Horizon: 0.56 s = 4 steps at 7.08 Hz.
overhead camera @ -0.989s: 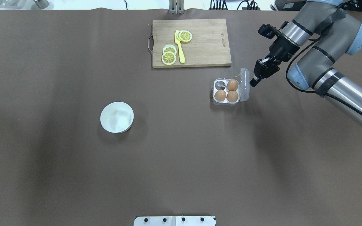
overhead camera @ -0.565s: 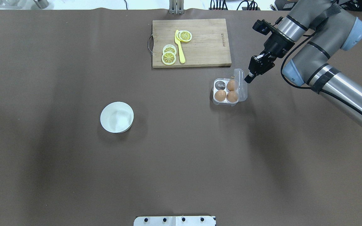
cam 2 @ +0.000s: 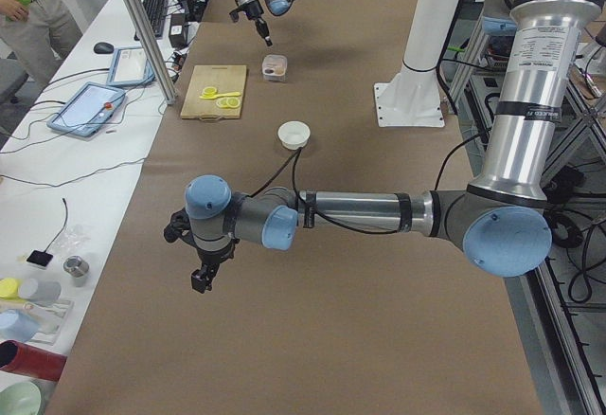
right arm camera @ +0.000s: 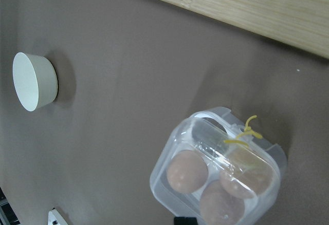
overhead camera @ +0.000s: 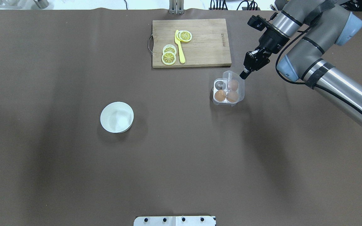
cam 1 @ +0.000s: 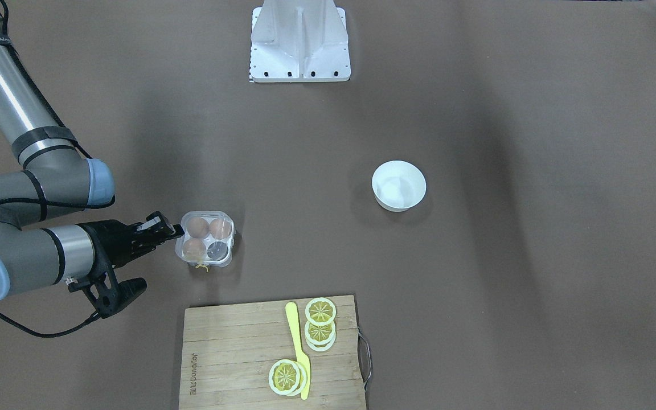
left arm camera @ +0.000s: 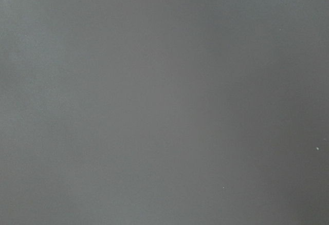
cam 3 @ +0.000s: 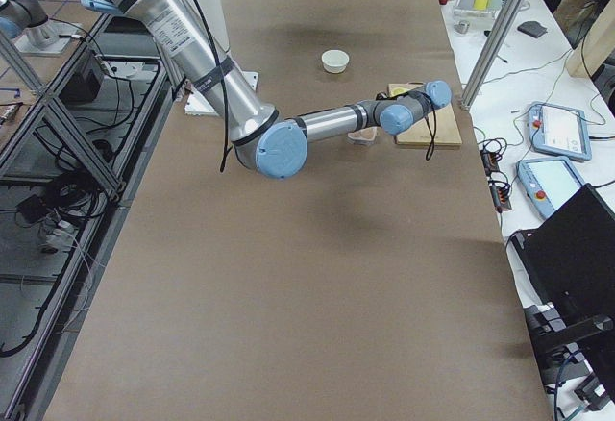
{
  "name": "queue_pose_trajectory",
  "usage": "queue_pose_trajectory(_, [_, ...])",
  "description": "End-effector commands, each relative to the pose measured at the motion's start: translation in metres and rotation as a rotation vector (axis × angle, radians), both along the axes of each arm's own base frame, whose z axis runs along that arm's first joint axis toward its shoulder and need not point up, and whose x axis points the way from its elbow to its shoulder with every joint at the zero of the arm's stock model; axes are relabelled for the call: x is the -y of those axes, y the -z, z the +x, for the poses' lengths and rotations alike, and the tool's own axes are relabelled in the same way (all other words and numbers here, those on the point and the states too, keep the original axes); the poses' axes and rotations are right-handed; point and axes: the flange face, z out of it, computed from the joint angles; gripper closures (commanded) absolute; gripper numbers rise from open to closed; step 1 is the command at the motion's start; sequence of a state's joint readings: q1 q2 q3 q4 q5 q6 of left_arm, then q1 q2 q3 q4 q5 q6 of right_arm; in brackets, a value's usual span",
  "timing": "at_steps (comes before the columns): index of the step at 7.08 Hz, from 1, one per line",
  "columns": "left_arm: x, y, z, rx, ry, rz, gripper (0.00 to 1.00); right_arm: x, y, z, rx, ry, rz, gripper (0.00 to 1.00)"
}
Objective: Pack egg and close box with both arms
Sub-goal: 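Push the clear lid down over the eggs with the right gripper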
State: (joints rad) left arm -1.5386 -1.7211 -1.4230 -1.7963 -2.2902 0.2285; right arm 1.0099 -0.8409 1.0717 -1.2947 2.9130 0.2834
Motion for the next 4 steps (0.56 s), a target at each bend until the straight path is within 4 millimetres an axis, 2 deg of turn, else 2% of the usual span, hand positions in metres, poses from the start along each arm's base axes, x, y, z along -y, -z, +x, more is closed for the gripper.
queue_pose_trajectory(1, [0.0, 0.0, 0.0, 0.0, 0.0, 0.001, 0.03, 0.005, 0.008, -0.003, 0.003, 0.0, 0.004, 1.0])
queue_pose_trajectory(3, [0.0, 0.0, 0.0, 0.0, 0.0, 0.001, 0.03, 0.009, 0.009, 0.007, 0.004, -0.015, 0.014, 1.0])
queue_pose_trajectory(4, [0.001, 0.001, 0.0, 0.0, 0.0, 0.001, 0.03, 0.017, 0.01, 0.025, 0.002, -0.045, 0.024, 1.0])
